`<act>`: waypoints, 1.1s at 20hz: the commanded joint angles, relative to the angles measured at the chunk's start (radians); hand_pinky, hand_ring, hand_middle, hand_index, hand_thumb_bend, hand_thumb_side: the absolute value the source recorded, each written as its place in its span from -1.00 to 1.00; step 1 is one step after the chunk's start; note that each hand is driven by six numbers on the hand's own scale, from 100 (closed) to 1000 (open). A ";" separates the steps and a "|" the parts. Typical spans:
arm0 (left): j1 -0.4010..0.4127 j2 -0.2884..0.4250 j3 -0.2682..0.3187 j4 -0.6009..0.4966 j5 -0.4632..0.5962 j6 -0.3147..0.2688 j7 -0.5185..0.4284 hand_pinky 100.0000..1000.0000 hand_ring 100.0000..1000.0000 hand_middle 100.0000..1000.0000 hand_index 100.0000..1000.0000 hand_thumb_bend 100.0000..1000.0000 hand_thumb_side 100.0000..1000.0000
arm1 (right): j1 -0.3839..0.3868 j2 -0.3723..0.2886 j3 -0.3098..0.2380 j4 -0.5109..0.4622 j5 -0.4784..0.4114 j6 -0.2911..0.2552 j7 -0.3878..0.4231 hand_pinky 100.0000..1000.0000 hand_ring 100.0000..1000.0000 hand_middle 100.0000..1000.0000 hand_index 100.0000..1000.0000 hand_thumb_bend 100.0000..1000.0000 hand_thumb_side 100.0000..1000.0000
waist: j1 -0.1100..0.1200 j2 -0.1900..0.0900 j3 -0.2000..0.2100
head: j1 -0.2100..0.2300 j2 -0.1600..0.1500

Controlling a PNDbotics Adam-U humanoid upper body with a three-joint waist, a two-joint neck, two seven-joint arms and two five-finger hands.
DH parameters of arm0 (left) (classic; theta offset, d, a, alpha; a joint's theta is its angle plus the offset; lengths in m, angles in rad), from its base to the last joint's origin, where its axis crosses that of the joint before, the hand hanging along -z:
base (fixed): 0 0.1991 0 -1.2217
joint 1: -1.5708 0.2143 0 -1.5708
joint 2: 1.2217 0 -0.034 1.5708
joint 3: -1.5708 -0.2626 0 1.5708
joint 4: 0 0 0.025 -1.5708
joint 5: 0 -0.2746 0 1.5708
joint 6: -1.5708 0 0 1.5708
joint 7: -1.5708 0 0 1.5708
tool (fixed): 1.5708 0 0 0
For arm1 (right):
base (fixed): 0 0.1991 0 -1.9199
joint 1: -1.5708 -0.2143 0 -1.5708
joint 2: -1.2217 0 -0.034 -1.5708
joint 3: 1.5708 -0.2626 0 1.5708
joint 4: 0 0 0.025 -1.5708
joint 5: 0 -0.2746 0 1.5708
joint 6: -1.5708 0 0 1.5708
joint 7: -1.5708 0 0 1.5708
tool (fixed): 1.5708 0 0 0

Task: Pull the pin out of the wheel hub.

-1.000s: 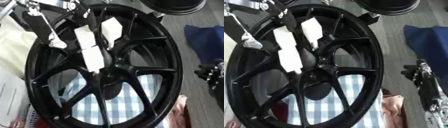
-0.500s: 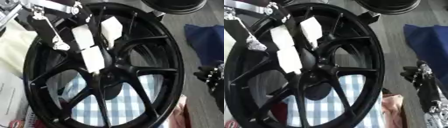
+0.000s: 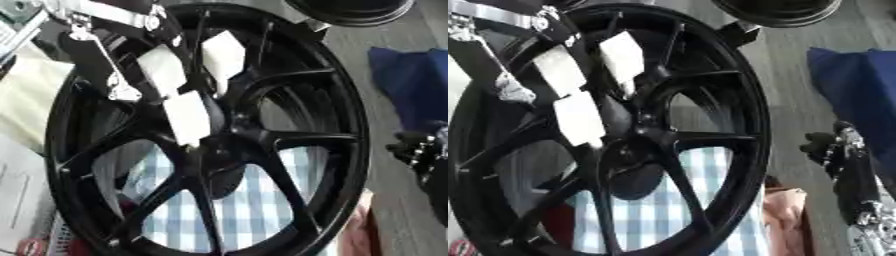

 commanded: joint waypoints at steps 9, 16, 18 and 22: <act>-0.042 0.025 0.114 0.008 0.006 0.035 0.000 0.05 -0.11 -0.48 -0.24 -1.00 -0.98 | 0.001 -0.011 -0.003 -0.005 0.002 0.004 -0.004 0.74 0.42 -0.06 0.22 -1.00 1.00 | 0.006 -0.025 0.002 | -0.001 0.002; -0.047 0.078 0.246 0.031 0.011 0.063 0.048 0.05 -0.15 -0.58 -0.30 -1.00 -0.93 | 0.008 -0.017 -0.008 -0.005 0.001 0.003 -0.007 0.74 0.42 -0.06 0.22 -1.00 1.00 | 0.008 -0.036 0.020 | -0.012 0.013; -0.026 0.127 0.305 0.039 0.022 0.070 0.083 0.05 -0.15 -0.58 -0.30 -1.00 -0.92 | 0.015 -0.022 -0.014 -0.007 0.002 0.001 -0.010 0.74 0.42 -0.06 0.23 -1.00 1.00 | 0.008 -0.043 0.036 | -0.020 0.022; 0.104 0.261 0.457 0.094 0.042 0.097 0.189 0.04 -0.14 -0.57 -0.30 -1.00 -0.88 | 0.022 -0.036 -0.033 -0.021 0.003 -0.010 -0.020 0.74 0.42 -0.06 0.22 -1.00 0.81 | 0.007 -0.054 0.065 | -0.041 0.032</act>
